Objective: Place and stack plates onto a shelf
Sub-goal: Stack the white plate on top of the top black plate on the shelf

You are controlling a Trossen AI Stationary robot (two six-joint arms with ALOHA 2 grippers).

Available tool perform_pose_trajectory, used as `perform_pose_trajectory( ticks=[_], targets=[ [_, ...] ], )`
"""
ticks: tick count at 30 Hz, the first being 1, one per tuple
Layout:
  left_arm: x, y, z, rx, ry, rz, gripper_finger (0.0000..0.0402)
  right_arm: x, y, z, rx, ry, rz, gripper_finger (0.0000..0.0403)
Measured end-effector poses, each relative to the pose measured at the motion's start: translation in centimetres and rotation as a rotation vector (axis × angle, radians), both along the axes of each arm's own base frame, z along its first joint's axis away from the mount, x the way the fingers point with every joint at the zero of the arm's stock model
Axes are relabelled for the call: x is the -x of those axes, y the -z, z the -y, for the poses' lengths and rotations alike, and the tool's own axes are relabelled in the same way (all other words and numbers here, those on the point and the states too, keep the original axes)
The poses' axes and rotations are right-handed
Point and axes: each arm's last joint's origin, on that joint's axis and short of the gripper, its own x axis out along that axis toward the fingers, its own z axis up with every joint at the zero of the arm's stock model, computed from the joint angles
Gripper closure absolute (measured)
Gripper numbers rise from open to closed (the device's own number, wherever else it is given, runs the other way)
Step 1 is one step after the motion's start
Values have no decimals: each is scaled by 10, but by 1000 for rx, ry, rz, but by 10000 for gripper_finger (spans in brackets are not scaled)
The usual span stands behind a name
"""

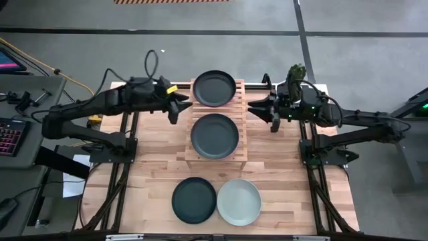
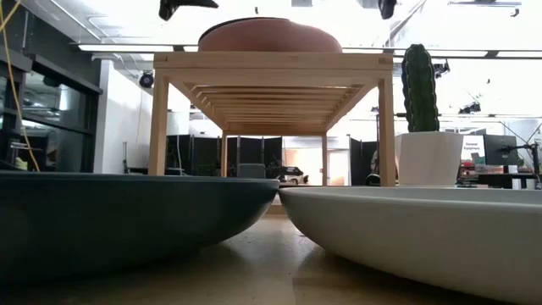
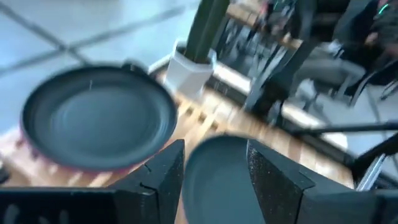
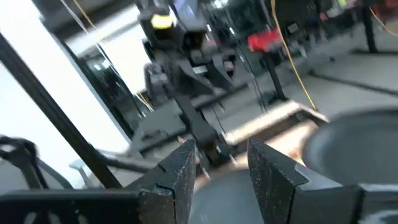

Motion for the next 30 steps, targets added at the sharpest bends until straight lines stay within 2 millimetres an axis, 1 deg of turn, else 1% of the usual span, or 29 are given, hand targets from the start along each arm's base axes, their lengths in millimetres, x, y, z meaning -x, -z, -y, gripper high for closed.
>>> perform_pose_trajectory(
  ticks=[1, 3, 7, 10, 14, 16, 23, 30],
  targets=[
    [1, 1, 3, -15, -4, 39, 243, -2, -2, 0, 7, -4, 27, 274],
    [1, 9, 10, -37, 4, 119, 245, -6, -4, -1, 20, -11, 65, 274],
    [0, 36, 25, -43, 55, 310, 251, -13, -2, -2, 36, -23, 68, 274],
    [1, 55, 32, -29, 82, 449, 256, -18, 1, -2, 27, -30, 52, 274],
    [6, 62, 37, -30, 109, 602, 261, -23, 5, -1, 15, -31, 34, 274],
    [6, 63, 38, -49, 113, 622, 261, -24, 6, -1, 14, -31, 28, 274],
    [6, 63, 38, -120, 112, 610, 261, -24, 6, -1, 26, -30, 27, 274],
    [6, 63, 38, -122, 111, 609, 261, -24, 6, -1, 59, -29, 26, 274]
  ],
)
